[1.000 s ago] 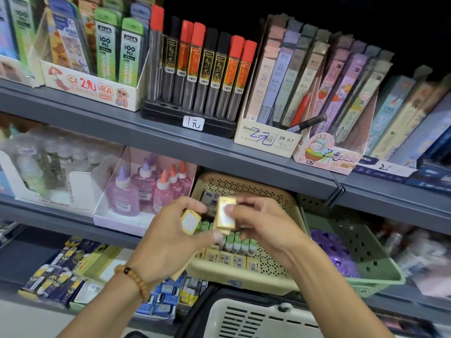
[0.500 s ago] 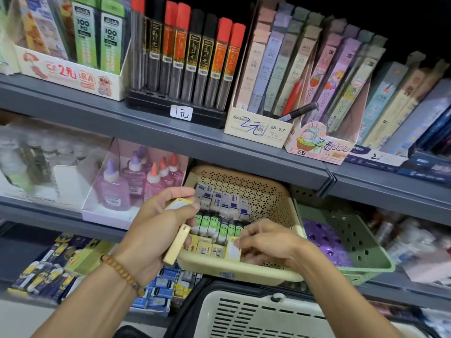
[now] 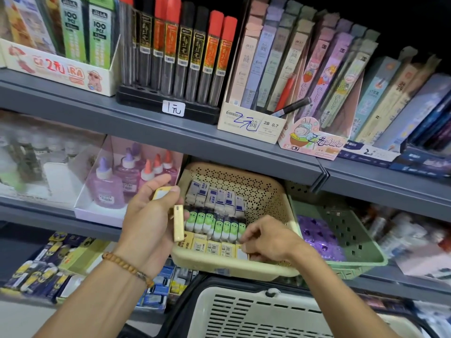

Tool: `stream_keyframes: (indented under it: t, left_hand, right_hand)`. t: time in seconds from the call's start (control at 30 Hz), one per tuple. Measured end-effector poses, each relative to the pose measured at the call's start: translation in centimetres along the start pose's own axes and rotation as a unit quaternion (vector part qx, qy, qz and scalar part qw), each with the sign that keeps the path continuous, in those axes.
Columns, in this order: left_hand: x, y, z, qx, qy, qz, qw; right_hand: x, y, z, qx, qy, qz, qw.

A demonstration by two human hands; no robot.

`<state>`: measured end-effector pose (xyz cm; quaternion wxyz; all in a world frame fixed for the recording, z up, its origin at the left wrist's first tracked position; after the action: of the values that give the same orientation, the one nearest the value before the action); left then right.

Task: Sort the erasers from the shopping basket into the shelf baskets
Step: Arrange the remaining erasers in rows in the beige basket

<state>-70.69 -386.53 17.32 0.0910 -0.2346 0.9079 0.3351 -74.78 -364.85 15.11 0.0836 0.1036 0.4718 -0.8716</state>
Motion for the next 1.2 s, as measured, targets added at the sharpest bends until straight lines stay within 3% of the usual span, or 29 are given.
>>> stream_keyframes:
  t: [0.1,0.23,0.43,0.57,0.73,0.87,1.03,1.13,1.2]
  left_hand:
    - [-0.2,0.3,0.0,-0.025,0.007,-0.002,1.0]
    - [-0.3,0.7,0.1,-0.039,0.029,-0.017,0.999]
    - [-0.2,1.0,0.4,-0.019,0.017,-0.016,1.0]
    - [0.0,0.9,0.2,-0.042,-0.011,-0.006,0.999]
    - [0.0,0.1,-1.0,-0.001,-0.003,0.021,1.0]
    - [0.0,-1.0,-1.9,0.01,-0.015,0.045,0.999]
    - [0.1,-1.9,-1.9,0.081,-0.005,0.07,0.994]
    - [0.0,-1.7,-1.7,0.111,0.004,0.076,0.991]
    - [0.0,-1.5,-1.5,0.144,0.009,0.085,0.986]
  right_hand:
    - [-0.7,-1.2,2.0,0.018,-0.072,-0.088,0.993]
    - [-2.9,0.0,6.6,0.233,-0.119,-0.003,0.965]
    - [-3.2,1.8,9.4,0.262,-0.179,-0.032,0.948]
    - [-2.3,-0.3,7.5,0.274,-0.145,-0.035,0.95]
    - [-0.8,-1.2,3.5,0.279,-0.026,-0.042,0.959]
    - [-0.1,1.0,3.8,0.332,0.017,0.011,0.943]
    - [0.3,4.3,6.9,0.255,-0.006,0.06,0.965]
    - [0.1,4.3,7.8,0.079,-0.095,-0.002,0.992]
    - [-0.6,3.0,8.5,0.111,-0.136,-0.062,0.982]
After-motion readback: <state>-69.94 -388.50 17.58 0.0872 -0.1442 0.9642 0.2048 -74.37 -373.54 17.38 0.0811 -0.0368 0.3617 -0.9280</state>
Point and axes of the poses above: each hand's wrist, its own x-axis towards the middle knuckle, its own y-axis out of the palm, z = x × y, the point moved 5 cm from there along x, towards the middle knuckle, and after that the axes turned 12 degrees about -z, right-handed, at the moved point
